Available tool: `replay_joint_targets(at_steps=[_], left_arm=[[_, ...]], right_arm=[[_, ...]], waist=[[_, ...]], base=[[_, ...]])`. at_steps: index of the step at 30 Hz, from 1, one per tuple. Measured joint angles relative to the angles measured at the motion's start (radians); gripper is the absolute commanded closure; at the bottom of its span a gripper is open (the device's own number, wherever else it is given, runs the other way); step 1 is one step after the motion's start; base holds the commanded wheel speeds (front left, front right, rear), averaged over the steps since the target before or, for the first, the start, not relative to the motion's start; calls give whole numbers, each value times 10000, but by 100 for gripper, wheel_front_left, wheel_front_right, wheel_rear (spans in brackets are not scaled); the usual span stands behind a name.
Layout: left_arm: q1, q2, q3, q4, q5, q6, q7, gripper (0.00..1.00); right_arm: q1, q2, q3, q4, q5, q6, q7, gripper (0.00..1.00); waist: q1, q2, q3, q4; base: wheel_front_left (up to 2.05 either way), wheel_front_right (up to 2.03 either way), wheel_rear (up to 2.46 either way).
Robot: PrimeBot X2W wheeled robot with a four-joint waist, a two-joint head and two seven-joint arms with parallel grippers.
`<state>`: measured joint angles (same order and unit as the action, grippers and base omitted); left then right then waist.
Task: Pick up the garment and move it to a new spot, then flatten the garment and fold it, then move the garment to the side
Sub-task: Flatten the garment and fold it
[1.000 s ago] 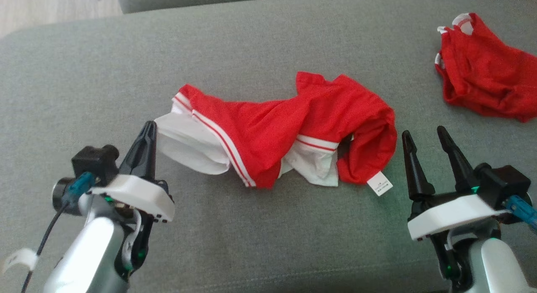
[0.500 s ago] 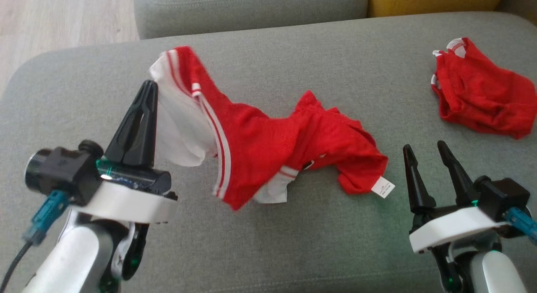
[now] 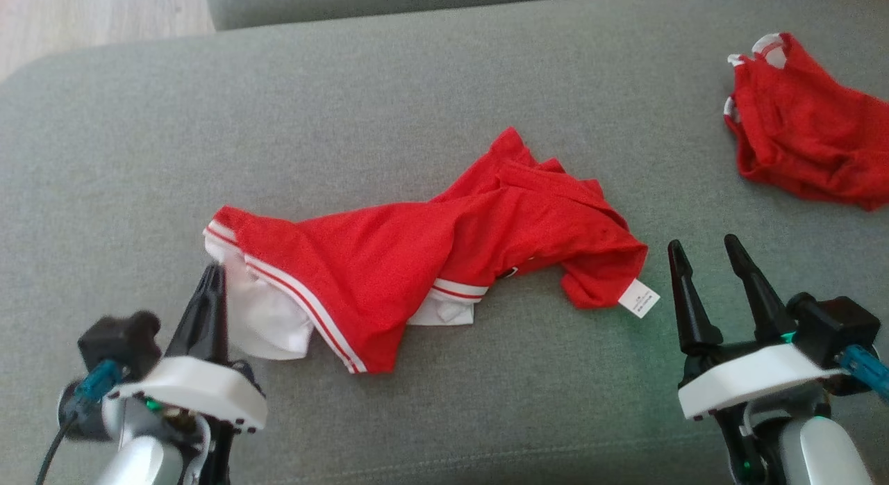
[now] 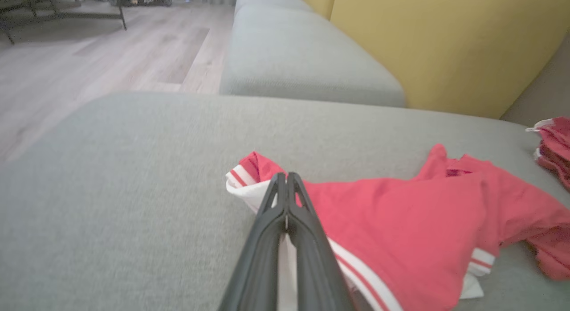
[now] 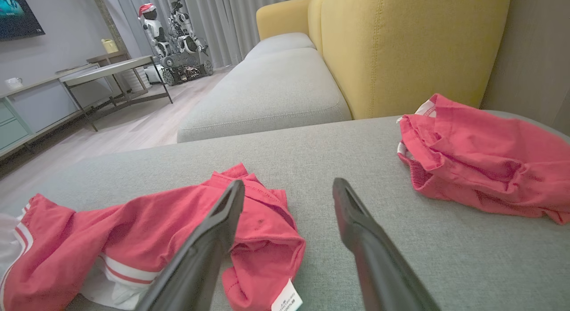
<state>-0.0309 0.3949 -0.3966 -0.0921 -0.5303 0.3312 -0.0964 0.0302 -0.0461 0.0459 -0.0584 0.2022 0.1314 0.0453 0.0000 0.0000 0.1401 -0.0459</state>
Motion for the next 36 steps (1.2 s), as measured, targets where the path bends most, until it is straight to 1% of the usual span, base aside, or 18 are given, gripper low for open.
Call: replay_joint_targets(at_steps=[3, 8, 14, 16, 17, 18, 21, 28, 33, 36], left_arm=[[93, -270, 203, 978, -382, -176, -347, 100], [41, -585, 251, 2391, -813, -631, -711, 100], [-335, -800, 217, 3239, -922, -1041, -915, 100], [-432, -857, 194, 3302, -915, -1126, -993, 100], [-454, -876, 196, 3306, -915, -1124, -1026, 52], [-471, -892, 198, 3302, -905, -1116, -1103, 0], [-538, -913, 198, 3104, -715, -1026, -1275, 0], [-562, -915, 236, 1726, 100, -901, -1521, 0], [-477, -777, 157, 828, 635, -746, -1528, 0], [-183, -619, 75, 554, 731, -671, -1484, 0]], right_arm=[[-19, 0, -6, -8, 0, 0, 2, 0], [-244, 0, -4, 6, 0, 0, 0, 0], [-414, 0, 2, 33, -15, 0, 0, 0], [-414, 0, 2, 42, -15, 0, -2, 0], [-414, 0, 6, 42, -15, 0, -4, 0], [-414, 0, 13, 42, -19, 0, -12, 0], [-413, 0, 35, 36, -102, 0, -21, 0], [-393, 0, 71, 33, -128, 0, -27, 0], [-191, 0, 153, -6, -192, 0, 0, 0], [74, -2, 180, -10, -257, 0, 48, 0]], waist=[[0, 0, 193, 17], [0, 0, 456, 75], [0, 0, 531, 197], [0, 0, 483, 236], [0, 0, 447, 258], [1, 0, 403, 282], [0, 0, 259, 375], [0, 0, -167, 589], [0, 0, -588, 672], [0, 0, -753, 672]], base=[[0, 0, 0], [0, 0, 0], [0, 0, 0], [0, 0, 0], [0, 0, 0], [0, 0, 0], [0, 0, 0], [0, 0, 0], [0, 0, 0], [0, 0, 0]])
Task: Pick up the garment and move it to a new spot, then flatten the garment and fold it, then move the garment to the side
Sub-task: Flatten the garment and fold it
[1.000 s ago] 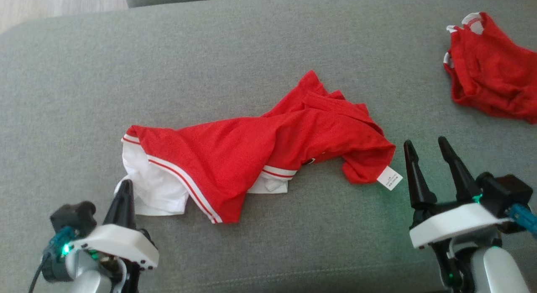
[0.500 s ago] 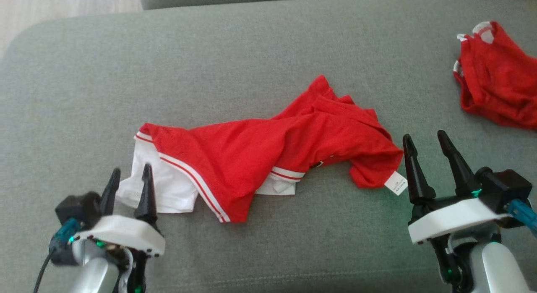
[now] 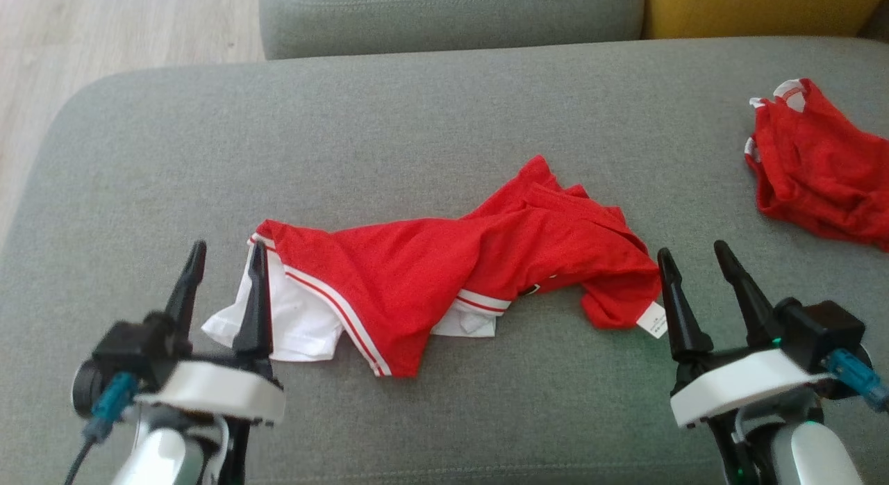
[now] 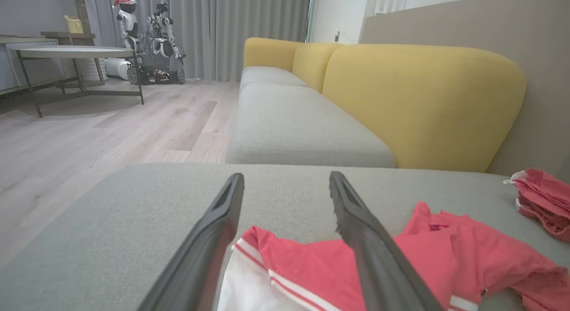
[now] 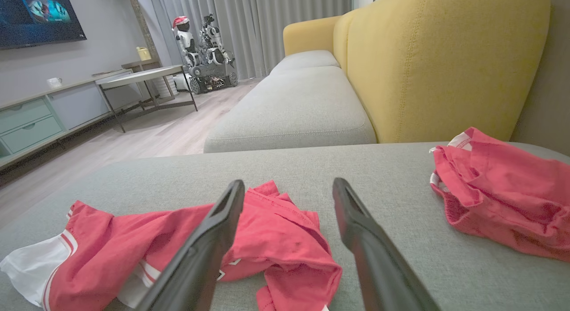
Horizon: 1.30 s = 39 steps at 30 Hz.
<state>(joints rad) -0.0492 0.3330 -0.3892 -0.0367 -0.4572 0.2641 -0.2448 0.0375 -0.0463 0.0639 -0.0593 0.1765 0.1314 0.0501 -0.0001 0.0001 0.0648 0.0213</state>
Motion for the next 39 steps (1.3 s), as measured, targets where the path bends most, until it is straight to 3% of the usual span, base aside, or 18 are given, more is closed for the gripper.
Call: replay_joint_targets(at_steps=[20, 24, 33, 39], left_arm=[[279, 138, -196, -221, 86, 192, 249, 0], [213, 140, -209, -249, 94, 188, 280, 0], [-383, 56, -504, -194, 174, 146, 288, 0], [-658, -109, -541, 23, 176, -13, 190, 0]], right_arm=[[143, -10, 372, -144, -94, 0, 221, 0], [123, -33, 1126, 159, -48, 0, 311, 0], [-781, -102, 4537, 2176, 813, 0, 376, 0], [-1816, -115, 5614, 3845, 1634, 0, 203, 0]], waist=[[0, 0, -29, 95], [0, 0, 100, 210], [0, 0, 559, 753], [1, 0, 975, 1075]], base=[[0, 0, 0], [0, 0, 0], [0, 0, 0], [0, 0, 0]])
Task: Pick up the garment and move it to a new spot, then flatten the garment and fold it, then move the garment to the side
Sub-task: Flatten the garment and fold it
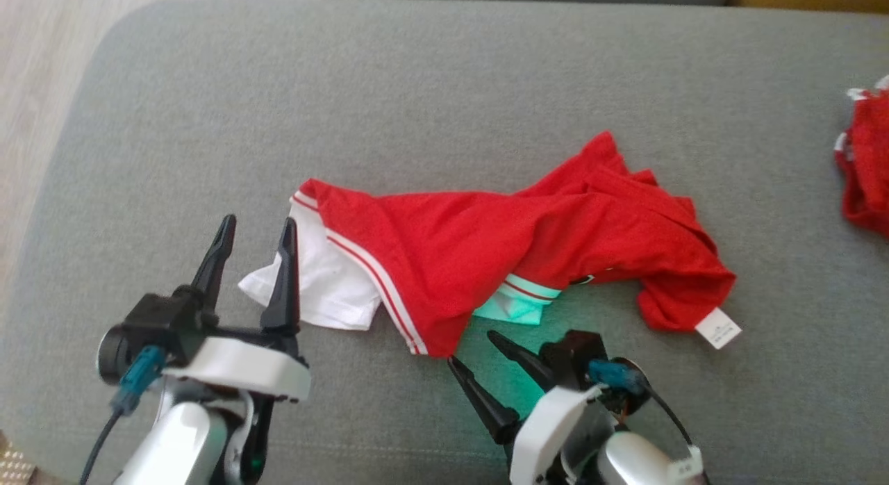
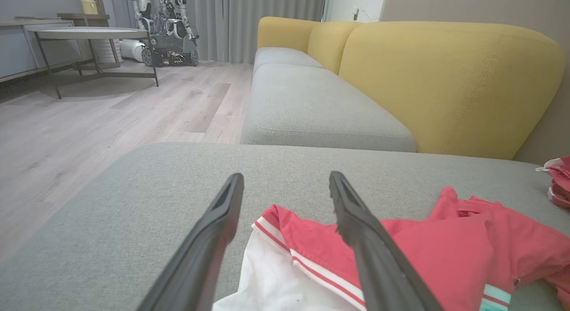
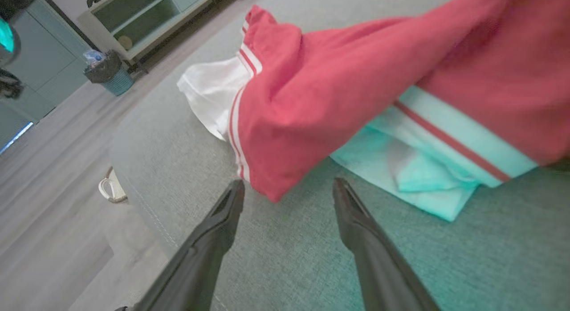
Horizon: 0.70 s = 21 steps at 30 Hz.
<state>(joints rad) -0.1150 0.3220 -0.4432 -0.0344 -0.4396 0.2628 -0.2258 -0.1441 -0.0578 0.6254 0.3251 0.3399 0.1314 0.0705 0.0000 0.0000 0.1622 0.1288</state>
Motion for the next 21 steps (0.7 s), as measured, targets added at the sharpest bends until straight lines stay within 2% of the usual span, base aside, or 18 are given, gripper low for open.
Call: replay_joint_targets(at_steps=[7, 8, 9, 10, 17, 21], left_arm=[[-442, -207, -69, 163, 79, -90, -130, 0], [-469, -222, -69, 213, 100, -92, -136, 0], [-500, -234, -69, 261, 104, -94, -136, 0], [-526, -245, -63, 293, 104, -119, -138, 0], [-537, -351, -25, 374, 148, -134, -190, 0], [-537, -370, -6, 393, 148, -134, -224, 0]], right_arm=[[-1185, -69, 980, 1358, 871, 0, -322, 0], [-1297, -71, 1060, 1484, 970, 0, -376, 10], [-1386, -71, 1112, 1601, 1103, 0, -449, 58], [-1449, -71, 1172, 1693, 1273, 0, -497, 100], [-1783, -90, 1361, 1818, 1778, 0, -1260, 100], [-2016, -270, 1106, 1294, 1879, 0, -1578, 100]], waist=[[1, 0, 464, 287], [1, 0, 504, 306], [1, 0, 534, 315], [1, 0, 558, 315], [1, 0, 583, 160], [0, 0, 526, 50]], base=[[0, 0, 0], [0, 0, 0], [0, 0, 0], [0, 0, 0], [0, 0, 0], [0, 0, 0]])
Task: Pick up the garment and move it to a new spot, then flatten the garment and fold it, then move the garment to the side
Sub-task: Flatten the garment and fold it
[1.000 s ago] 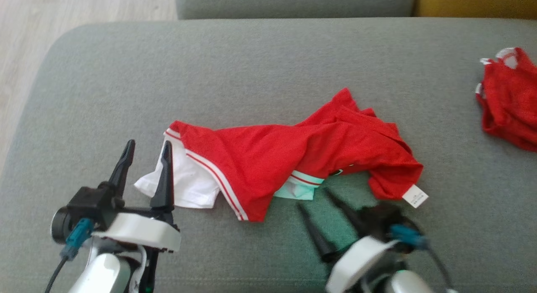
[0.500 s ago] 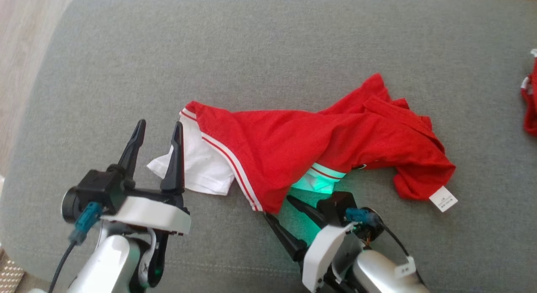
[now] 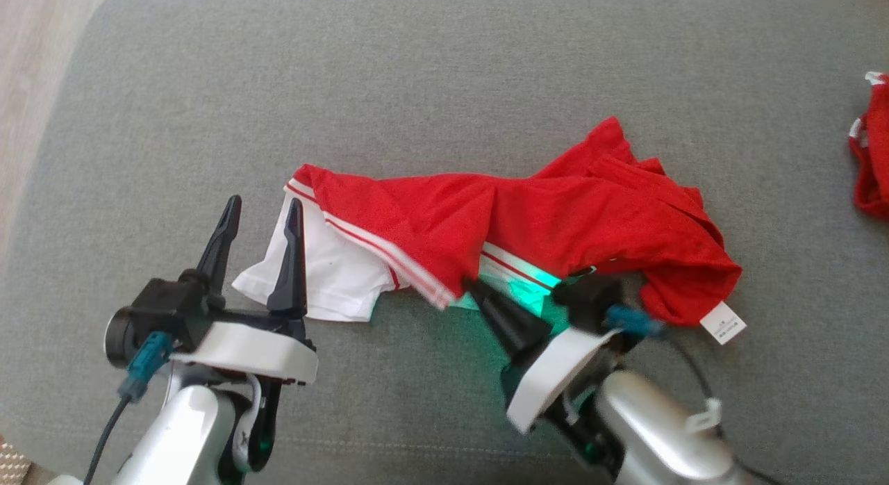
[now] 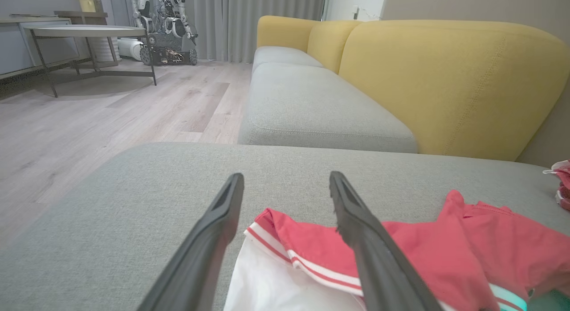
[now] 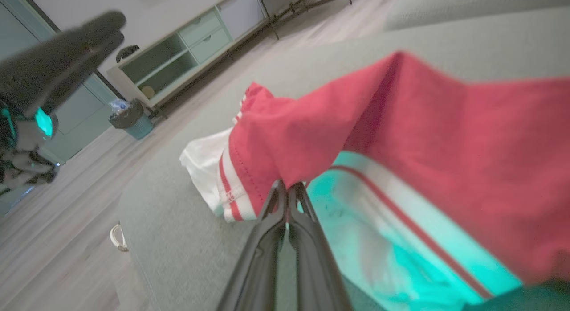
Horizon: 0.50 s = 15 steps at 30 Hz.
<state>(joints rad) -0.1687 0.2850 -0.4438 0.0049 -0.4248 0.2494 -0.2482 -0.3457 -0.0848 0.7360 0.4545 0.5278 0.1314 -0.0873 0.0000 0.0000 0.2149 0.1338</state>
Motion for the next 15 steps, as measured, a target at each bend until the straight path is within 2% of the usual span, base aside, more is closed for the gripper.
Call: replay_joint_targets(at_steps=[8, 12, 15], left_arm=[[0, -46, 19, 2, 13, -33, -12, 0], [-69, -123, -17, 33, 102, -132, -12, 0], [-353, -224, -98, 159, 104, -272, -13, 0]], right_arm=[[-578, -600, -1298, -1333, -242, 0, -54, 100], [-1455, -698, -1768, -1325, -353, 0, 247, 100], [-2272, -802, -1912, -836, -326, 0, 359, 100]], waist=[[0, 0, 6, -130], [0, 0, 129, -33], [0, 0, 267, 148]], base=[[0, 0, 0], [0, 0, 0], [0, 0, 0]])
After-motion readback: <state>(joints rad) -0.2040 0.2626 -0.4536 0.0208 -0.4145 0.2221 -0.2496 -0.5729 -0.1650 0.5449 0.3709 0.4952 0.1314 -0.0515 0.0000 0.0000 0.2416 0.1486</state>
